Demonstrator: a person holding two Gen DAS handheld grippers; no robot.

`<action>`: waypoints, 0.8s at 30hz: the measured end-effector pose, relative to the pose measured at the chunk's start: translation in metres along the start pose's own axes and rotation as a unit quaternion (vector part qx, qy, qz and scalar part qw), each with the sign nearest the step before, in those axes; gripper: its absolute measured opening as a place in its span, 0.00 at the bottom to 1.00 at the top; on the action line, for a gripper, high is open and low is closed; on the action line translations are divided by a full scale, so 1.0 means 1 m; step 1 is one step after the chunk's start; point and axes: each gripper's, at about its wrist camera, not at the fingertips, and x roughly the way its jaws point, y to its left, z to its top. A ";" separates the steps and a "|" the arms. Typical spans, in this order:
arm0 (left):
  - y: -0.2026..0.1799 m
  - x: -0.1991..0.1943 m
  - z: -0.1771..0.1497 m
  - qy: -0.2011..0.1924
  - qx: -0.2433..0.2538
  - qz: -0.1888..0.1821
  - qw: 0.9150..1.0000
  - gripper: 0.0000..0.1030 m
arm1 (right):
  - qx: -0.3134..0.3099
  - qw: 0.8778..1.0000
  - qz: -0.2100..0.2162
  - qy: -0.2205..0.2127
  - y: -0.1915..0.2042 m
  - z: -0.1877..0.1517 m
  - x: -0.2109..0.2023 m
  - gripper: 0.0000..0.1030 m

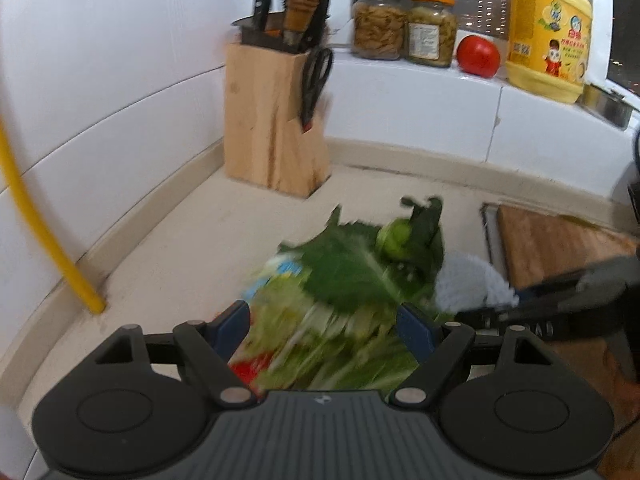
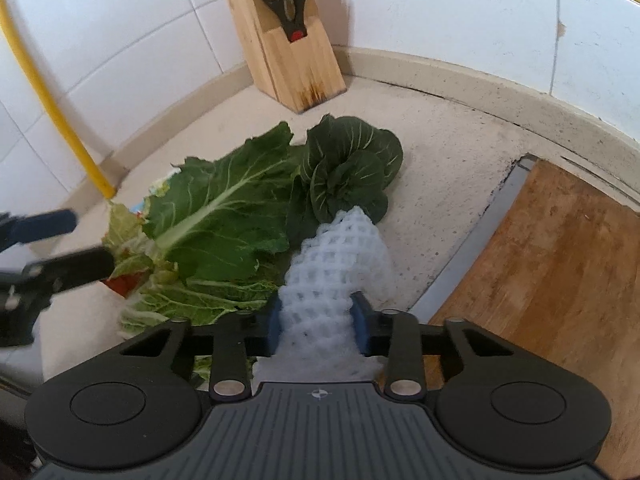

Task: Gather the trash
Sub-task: 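Grasp the white foam net beside the bok choy with the right tool, then grasp the small bok choy head with the left tool while the right tool holds the net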

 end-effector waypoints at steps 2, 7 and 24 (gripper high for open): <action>-0.003 0.009 0.010 0.004 0.001 -0.012 1.000 0.74 | 0.016 1.000 0.012 -0.005 -0.004 0.000 -0.005 0.34; -0.021 0.024 0.027 0.005 0.014 -0.031 0.999 0.74 | 0.039 0.999 0.026 -0.014 -0.012 -0.005 -0.013 0.34; -0.058 0.095 0.072 0.053 0.105 -0.059 0.991 0.39 | 0.078 0.995 0.057 -0.012 -0.028 -0.011 -0.014 0.39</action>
